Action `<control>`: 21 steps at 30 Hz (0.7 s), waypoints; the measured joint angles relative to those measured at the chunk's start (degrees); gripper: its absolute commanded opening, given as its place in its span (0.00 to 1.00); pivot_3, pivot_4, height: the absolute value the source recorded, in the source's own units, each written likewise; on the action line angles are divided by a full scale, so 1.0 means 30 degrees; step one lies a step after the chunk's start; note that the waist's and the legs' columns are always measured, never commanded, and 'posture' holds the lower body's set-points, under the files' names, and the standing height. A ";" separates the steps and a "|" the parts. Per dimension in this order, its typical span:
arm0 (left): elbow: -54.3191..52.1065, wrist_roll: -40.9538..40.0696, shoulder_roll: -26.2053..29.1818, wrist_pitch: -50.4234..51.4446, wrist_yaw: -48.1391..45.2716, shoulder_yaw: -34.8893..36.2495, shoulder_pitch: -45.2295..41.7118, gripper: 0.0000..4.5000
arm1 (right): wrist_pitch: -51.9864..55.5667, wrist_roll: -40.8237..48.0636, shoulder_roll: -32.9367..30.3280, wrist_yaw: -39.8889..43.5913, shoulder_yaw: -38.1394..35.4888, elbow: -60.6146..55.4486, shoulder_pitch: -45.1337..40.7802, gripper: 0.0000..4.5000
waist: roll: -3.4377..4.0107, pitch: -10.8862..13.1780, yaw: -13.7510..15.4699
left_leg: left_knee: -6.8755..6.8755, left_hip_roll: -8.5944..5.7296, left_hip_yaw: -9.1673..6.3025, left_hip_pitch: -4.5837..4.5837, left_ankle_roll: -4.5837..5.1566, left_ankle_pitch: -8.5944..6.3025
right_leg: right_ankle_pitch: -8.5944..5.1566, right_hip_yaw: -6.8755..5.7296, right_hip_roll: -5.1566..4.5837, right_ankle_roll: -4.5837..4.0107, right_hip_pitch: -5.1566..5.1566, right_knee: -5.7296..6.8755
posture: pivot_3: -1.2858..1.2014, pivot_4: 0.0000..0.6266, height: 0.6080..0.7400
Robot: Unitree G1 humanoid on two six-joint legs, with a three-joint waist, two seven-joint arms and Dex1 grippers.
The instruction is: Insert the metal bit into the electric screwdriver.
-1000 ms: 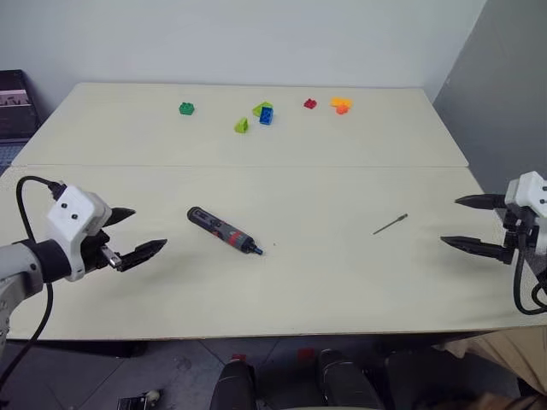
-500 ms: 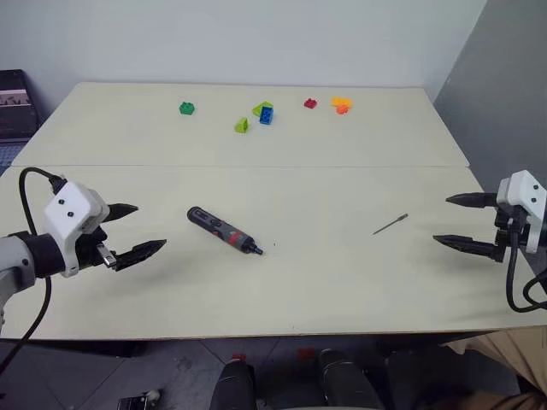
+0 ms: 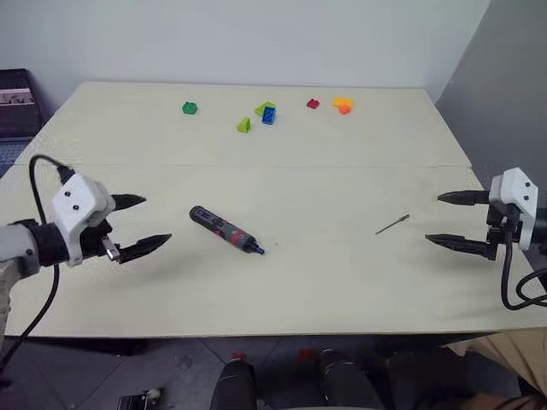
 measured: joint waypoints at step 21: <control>0.8169 0.6760 -0.3076 -0.9038 -0.8466 -1.3368 -1.2767 1.00 | 0.6820 0.6169 -0.0425 -0.1299 -0.2571 -0.9411 0.2301 0.99 | 0.0031 0.0018 0.0461 | 0.0061 -0.0009 -0.0082 -0.0120 0.0009 0.0005 | 0.0067 -0.0027 0.0036 -0.0030 -0.0023 0.0000 | 0.52 0.24 1.00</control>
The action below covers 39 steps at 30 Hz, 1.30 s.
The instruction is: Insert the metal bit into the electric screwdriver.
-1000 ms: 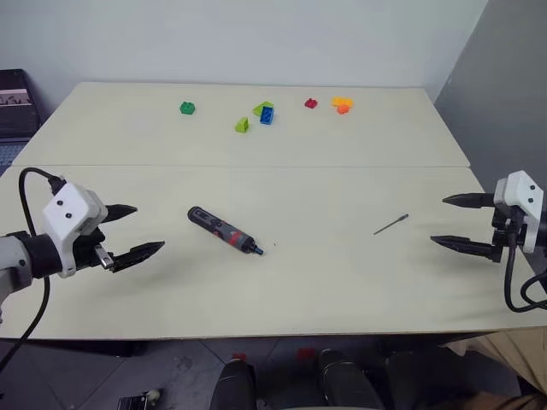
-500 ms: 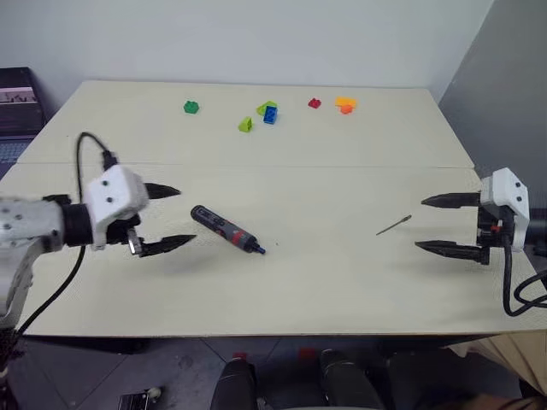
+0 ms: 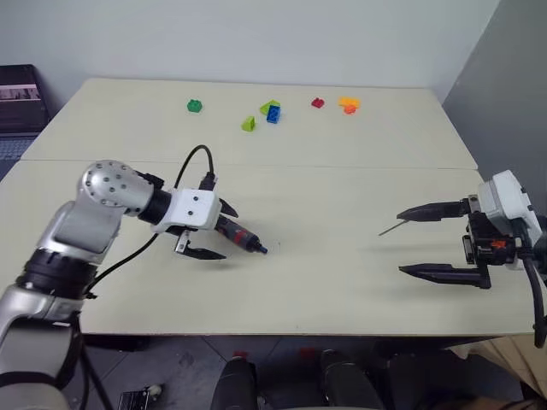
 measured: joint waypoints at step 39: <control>0.8408 0.7249 -0.5587 -0.4474 -0.0277 -0.4192 -0.5444 1.00 | 0.1651 0.2181 0.1083 -0.4100 -0.1942 -0.3623 0.2602 0.99 | -0.0008 0.0001 0.0032 | 0.0269 -0.0016 -0.0159 -0.0095 0.0020 0.0015 | -0.0049 -0.0080 0.0039 0.0111 -0.0010 0.0263 | 0.52 0.24 1.00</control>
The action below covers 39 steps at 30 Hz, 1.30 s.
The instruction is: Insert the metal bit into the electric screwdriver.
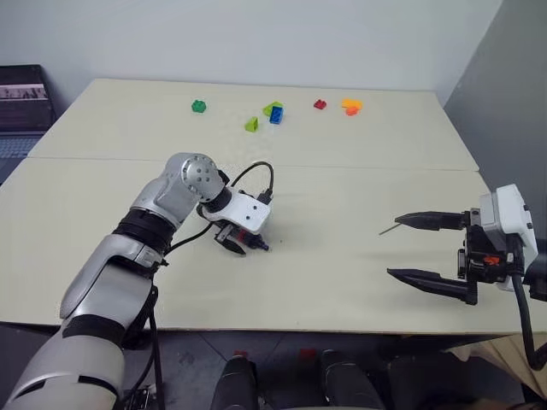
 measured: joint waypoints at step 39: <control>-0.0879 0.0748 -0.0038 -0.0403 -0.0781 -0.0492 0.0298 0.36 | -0.0055 0.0143 -0.0271 0.0040 0.0428 0.0168 -0.0534 1.00 | -0.0001 0.0001 0.0005 | 0.0001 0.0001 -0.0004 0.0001 0.0000 0.0000 | 0.0000 0.0000 0.0003 0.0001 0.0001 0.0001 | 0.52 0.24 1.00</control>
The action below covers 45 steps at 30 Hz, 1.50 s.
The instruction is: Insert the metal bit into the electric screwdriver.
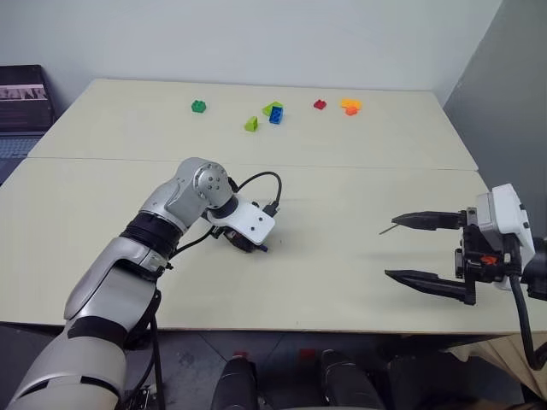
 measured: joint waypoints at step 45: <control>-0.8521 -1.0040 -0.9178 0.8087 1.8307 1.0313 0.8587 0.36 | 0.1638 0.1136 0.1882 -0.4079 0.3870 0.0980 -0.5199 1.00 | -0.0017 0.0013 0.0476 | 0.0000 -0.0011 -0.0025 -0.0001 -0.0004 0.0002 | 0.0058 -0.0014 0.0000 -0.0041 0.0004 -0.0014 | 0.52 0.24 1.00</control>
